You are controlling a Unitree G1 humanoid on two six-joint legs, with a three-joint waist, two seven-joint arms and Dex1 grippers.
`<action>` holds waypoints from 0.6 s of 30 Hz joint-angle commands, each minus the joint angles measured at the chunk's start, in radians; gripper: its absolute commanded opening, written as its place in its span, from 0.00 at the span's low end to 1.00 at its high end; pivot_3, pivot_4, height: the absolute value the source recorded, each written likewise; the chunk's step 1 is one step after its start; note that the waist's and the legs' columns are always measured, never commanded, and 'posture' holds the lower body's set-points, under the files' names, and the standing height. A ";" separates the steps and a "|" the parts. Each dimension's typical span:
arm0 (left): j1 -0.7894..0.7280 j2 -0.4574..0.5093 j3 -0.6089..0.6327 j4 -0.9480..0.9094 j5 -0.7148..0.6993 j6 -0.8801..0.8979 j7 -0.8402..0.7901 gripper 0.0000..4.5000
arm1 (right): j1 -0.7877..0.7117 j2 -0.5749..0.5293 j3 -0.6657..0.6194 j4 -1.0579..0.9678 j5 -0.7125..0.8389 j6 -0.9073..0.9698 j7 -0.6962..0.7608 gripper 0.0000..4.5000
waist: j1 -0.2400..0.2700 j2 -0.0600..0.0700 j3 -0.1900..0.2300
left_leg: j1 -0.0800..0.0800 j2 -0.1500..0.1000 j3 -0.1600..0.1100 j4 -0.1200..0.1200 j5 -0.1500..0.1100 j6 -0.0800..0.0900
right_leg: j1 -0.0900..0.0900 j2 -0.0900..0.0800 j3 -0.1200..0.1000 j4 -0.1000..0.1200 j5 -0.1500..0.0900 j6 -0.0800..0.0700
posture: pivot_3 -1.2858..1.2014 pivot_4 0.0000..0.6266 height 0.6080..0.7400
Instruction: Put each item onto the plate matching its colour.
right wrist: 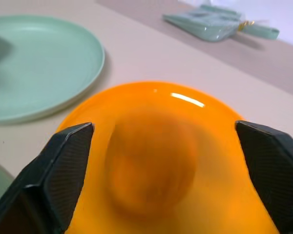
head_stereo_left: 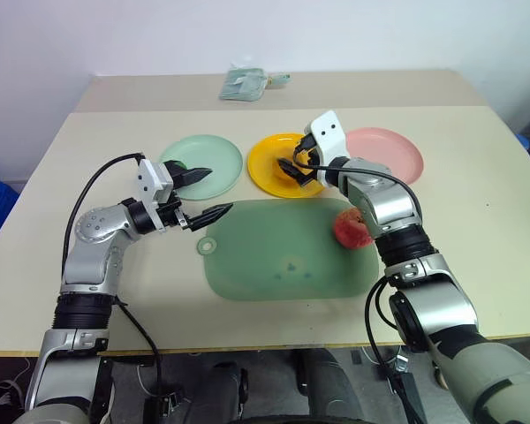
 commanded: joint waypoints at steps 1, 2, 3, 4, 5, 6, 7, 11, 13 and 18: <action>0.013 0.017 0.031 -0.071 -0.069 0.012 -0.048 1.00 | -0.021 -0.033 -0.109 -0.099 0.116 0.031 0.091 0.99 | 0.001 0.000 0.000 | 0.000 0.000 0.000 0.000 0.000 0.000 | 0.000 0.000 0.000 0.000 0.000 0.000 | 0.52 0.24 1.00; 0.022 0.020 0.036 -0.089 -0.093 0.024 -0.066 1.00 | -0.005 -0.065 -0.127 -0.140 0.148 0.071 0.139 0.99 | 0.003 0.000 0.000 | 0.000 0.000 0.000 0.000 0.000 0.000 | 0.000 0.000 0.000 0.000 0.000 0.000 | 0.52 0.24 1.00; 0.031 0.022 0.039 -0.105 -0.115 0.036 -0.084 1.00 | 0.013 -0.101 -0.131 -0.178 0.166 0.103 0.187 0.99 | 0.005 0.001 0.000 | 0.000 0.000 0.000 0.000 0.000 0.000 | 0.000 0.000 0.000 0.000 0.000 0.000 | 0.52 0.24 1.00; 0.038 0.027 0.040 -0.124 -0.144 0.066 -0.102 1.00 | 0.044 -0.152 -0.123 -0.231 0.181 0.136 0.249 0.99 | 0.010 0.001 0.000 | -0.001 0.000 0.000 0.000 0.000 0.000 | 0.000 0.000 0.000 0.000 0.000 0.000 | 0.52 0.24 1.00; 0.044 0.031 0.040 -0.138 -0.165 0.089 -0.116 1.00 | 0.075 -0.202 -0.114 -0.284 0.197 0.175 0.303 0.99 | 0.014 0.001 0.000 | -0.001 0.000 -0.001 0.000 0.000 0.001 | 0.000 0.000 0.000 -0.001 0.000 0.000 | 0.52 0.24 1.00; 0.047 0.034 0.039 -0.149 -0.180 0.102 -0.129 1.00 | 0.105 -0.248 -0.106 -0.336 0.217 0.210 0.351 0.99 | 0.015 0.000 0.000 | -0.001 0.000 -0.001 0.000 -0.001 0.002 | 0.000 0.000 0.000 -0.001 0.000 0.000 | 0.52 0.24 1.00; 0.050 0.037 0.038 -0.159 -0.196 0.117 -0.142 1.00 | 0.136 -0.292 -0.102 -0.388 0.240 0.248 0.396 0.99 | 0.014 0.000 0.000 | -0.001 0.000 -0.001 0.000 -0.001 0.002 | 0.001 0.000 0.000 -0.002 0.000 0.000 | 0.52 0.24 1.00; 0.053 0.050 0.021 -0.175 -0.238 0.183 -0.194 1.00 | 0.304 -0.509 -0.132 -0.606 0.340 0.395 0.552 0.99 | 0.013 0.001 0.000 | 0.000 -0.001 0.000 0.001 -0.002 0.004 | 0.002 -0.001 0.000 -0.002 0.000 0.000 | 0.52 0.24 1.00; 0.048 0.042 0.015 -0.163 -0.227 0.174 -0.202 1.00 | 0.363 -0.571 -0.144 -0.654 0.348 0.428 0.565 0.99 | 0.008 0.001 0.000 | 0.001 0.000 0.001 0.001 -0.004 0.008 | 0.003 -0.001 0.000 -0.002 0.000 0.000 | 0.52 0.24 1.00; 0.030 0.025 -0.004 -0.139 -0.219 0.179 -0.220 1.00 | 0.462 -0.627 -0.147 -0.698 0.322 0.433 0.534 0.99 | 0.010 0.000 0.000 | 0.004 0.001 0.001 0.001 -0.004 0.007 | 0.004 0.002 0.000 -0.002 0.000 0.000 | 0.52 0.24 1.00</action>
